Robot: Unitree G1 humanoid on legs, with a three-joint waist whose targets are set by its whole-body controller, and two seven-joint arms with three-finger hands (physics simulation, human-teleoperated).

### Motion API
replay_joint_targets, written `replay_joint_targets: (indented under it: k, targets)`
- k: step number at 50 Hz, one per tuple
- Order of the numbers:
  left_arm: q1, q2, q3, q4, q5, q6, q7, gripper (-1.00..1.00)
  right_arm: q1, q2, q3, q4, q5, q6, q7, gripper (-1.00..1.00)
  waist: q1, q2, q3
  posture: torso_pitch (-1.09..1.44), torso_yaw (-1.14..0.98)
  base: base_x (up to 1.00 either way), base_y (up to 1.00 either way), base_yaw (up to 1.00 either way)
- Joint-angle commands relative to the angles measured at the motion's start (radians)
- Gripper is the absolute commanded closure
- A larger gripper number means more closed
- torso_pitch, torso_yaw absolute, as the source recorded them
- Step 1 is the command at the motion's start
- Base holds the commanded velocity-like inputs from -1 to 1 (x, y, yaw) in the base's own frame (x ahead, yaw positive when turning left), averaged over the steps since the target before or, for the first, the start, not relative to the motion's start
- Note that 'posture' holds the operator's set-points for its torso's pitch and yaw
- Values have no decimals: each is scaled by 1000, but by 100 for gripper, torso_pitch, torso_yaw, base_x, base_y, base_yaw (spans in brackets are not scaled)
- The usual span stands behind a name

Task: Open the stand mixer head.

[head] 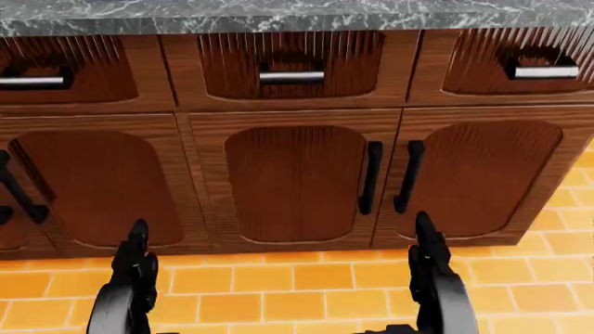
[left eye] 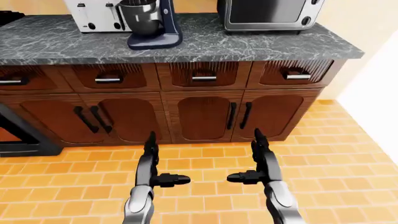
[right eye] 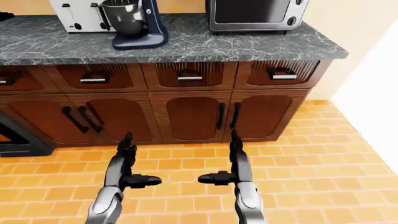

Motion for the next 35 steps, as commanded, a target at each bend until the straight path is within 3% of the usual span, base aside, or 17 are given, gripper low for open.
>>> replay_joint_targets:
  k: [1,3,4,5,7,8,11,15,23,29,35]
  targets:
    - [-28,3,1,-75,-5,-66,-3,-100,-29,-5,1,-90,0,-50,1,-100,-2,-8,-1,0,0,0,0,0]
    - [-30,3,1,-69,-4,-69,-3,-100,-28,-5,2,-98,0,-46,5,-100,8,-1,-61,0,0,0,0,0]
    - [-31,3,2,-68,-5,-70,-3,-100,-28,-4,1,-99,3,-45,6,-100,8,-2,-52,0,0,0,0,0]
    - [-30,4,3,-64,-4,-74,-3,-100,-28,-3,2,-100,7,-53,12,-100,7,-6,-17,0,0,0,0,0]
    - [-27,4,3,-63,-3,-77,-4,-100,-25,-1,5,-105,9,-50,14,-100,7,-7,-69,0,0,0,0,0]
    - [-28,4,4,-60,-3,-78,-3,-100,-26,0,6,-104,8,-53,13,-100,8,-7,-75,0,0,0,0,0]
    - [-28,4,4,-55,-2,-85,-4,-100,-28,1,3,-111,18,-66,14,-100,8,-6,-75,0,0,0,0,0]
    - [-24,0,1,-47,-10,-134,-11,-100,-42,4,-1,-115,43,-202,24,-100,7,-3,-81,0,0,0,0,0]
    - [-23,-19,3,-142,-105,-346,-25,-100,-45,3,18,-248,84,-396,92,-100,5,-4,-92,0,0,0,0,0]
    - [-22,-18,5,-326,-206,-356,-22,-100,-62,2,30,-396,106,-335,106,-100,4,-4,-95,0,0,0,0,0]
    - [-70,-5,32,-672,-345,-135,63,-100,-151,-3,22,-696,192,-63,61,-100,4,-2,-92,0,0,0,0,0]
